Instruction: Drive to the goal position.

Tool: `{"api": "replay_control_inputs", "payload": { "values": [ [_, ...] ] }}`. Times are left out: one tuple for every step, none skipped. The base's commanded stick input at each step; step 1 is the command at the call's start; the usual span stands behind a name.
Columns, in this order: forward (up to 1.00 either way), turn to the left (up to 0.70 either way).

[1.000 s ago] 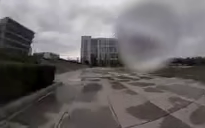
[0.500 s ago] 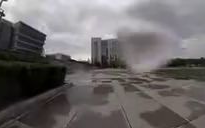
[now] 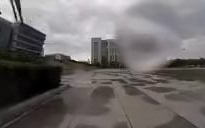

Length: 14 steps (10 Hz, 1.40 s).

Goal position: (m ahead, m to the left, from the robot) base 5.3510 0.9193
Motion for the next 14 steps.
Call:
{"api": "replay_control_inputs", "payload": {
  "values": [
    [0.7,0.0],
    [0.7,0.0],
    [0.7,0.0],
    [0.7,0.0],
    [0.7,0.0],
    [0.7,0.0],
    [0.7,0.0],
    [0.7,0.0],
    [0.7,0.0],
    [0.7,0.0],
    [0.7,0.0],
    [0.7,0.0],
    [0.7,0.0],
    [0.7,0.0]
  ]
}}
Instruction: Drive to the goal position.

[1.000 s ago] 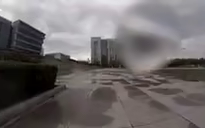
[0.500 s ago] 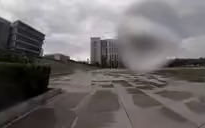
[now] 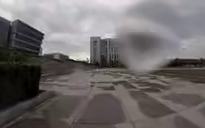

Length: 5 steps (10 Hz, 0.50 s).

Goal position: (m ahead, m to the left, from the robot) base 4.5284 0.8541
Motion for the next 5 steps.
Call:
{"api": "replay_control_inputs", "payload": {
  "values": [
    [0.7,0.0],
    [0.7,0.0],
    [0.7,0.0],
    [0.7,0.0],
    [0.7,0.0]
  ]
}}
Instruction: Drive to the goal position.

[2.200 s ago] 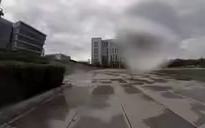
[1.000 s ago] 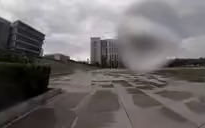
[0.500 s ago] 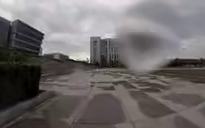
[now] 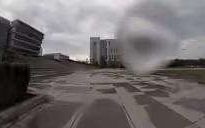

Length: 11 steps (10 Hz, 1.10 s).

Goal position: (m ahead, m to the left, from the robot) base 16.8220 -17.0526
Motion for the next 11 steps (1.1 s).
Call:
{"api": "replay_control_inputs", "payload": {
  "values": [
    [0.7,0.0],
    [0.7,0.0],
    [0.7,0.0],
    [0.7,0.0],
    [0.7,0.0],
    [0.7,0.0],
    [0.7,0.0],
    [0.7,0.0],
    [0.7,0.0],
    [0.7,-0.25],
    [0.7,-0.33]
  ]
}}
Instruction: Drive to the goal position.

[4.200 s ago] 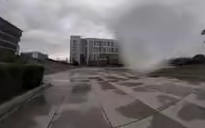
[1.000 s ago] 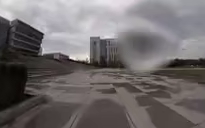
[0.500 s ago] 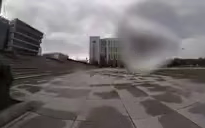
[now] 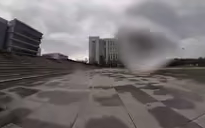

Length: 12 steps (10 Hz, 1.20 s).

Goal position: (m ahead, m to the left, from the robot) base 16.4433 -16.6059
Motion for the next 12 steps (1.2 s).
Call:
{"api": "replay_control_inputs", "payload": {
  "values": [
    [0.7,-0.27],
    [0.7,-0.04],
    [0.7,0.0],
    [0.7,0.0],
    [0.7,0.0],
    [0.7,0.0],
    [0.7,0.0],
    [0.7,0.0],
    [0.7,0.0],
    [0.7,0.0],
    [0.7,0.0],
    [0.7,0.0]
  ]
}}
